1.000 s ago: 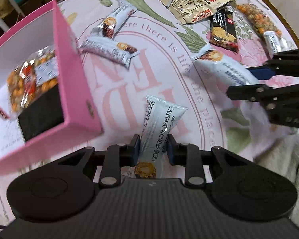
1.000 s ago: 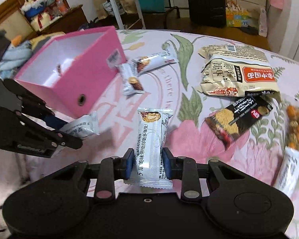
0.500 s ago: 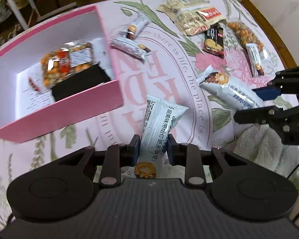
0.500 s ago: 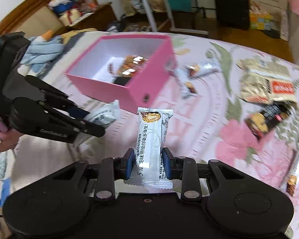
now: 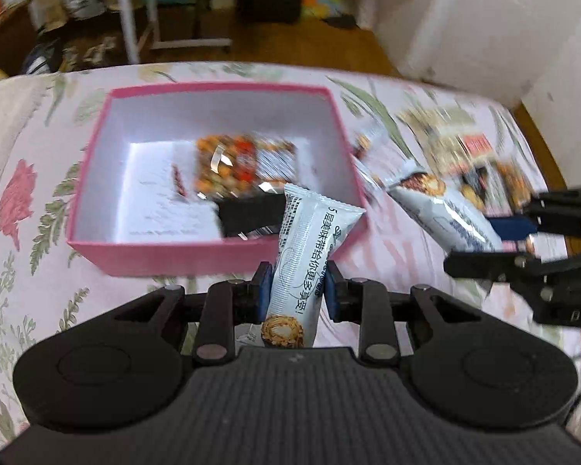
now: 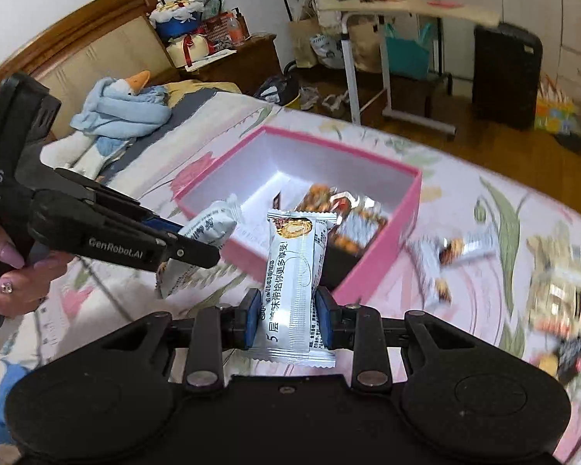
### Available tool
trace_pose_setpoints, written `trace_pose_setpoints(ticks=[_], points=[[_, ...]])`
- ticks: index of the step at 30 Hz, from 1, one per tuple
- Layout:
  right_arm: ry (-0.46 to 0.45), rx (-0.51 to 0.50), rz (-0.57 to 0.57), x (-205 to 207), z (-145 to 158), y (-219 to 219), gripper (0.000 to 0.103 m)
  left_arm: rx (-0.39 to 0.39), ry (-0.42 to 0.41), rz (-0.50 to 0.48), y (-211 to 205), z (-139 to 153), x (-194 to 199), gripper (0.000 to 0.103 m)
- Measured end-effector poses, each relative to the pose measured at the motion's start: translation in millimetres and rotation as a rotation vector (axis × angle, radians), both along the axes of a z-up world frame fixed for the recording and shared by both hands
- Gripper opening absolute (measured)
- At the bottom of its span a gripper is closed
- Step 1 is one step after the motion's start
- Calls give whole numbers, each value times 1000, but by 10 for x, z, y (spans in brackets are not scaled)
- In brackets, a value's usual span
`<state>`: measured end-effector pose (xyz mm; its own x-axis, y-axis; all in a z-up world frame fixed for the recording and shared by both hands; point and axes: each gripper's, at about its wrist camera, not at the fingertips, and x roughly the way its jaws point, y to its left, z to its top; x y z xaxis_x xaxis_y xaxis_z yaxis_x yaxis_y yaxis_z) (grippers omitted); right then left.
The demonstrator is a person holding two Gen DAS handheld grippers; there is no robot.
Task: Organize snacks
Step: 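Carry the white bar with the left gripper into the pink box and open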
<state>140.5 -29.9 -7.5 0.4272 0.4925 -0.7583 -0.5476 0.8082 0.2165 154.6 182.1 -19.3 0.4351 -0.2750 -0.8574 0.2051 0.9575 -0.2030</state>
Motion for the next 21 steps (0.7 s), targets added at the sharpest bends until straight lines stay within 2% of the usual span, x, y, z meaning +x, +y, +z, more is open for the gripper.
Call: trace_pose_setpoints(ticks=[3,8,14,19,21], points=[[-40,-47,3,178,-81,163,35,-42,-15,65,139,-81,212,27],[-77,-113,14,492,-379,438,35,-91,-6,140,197,-337,586,27],[-58,-153,-17,851,-829,678,35,-171,48,236,191,-767,1032,27],[-62,-186,-26,951,-1019,797,37,-169,82,275,115,-1049,1258,27],[-69,-178,13,936,-1036,811,39,-167,104,282,81,-1131,1284,27]])
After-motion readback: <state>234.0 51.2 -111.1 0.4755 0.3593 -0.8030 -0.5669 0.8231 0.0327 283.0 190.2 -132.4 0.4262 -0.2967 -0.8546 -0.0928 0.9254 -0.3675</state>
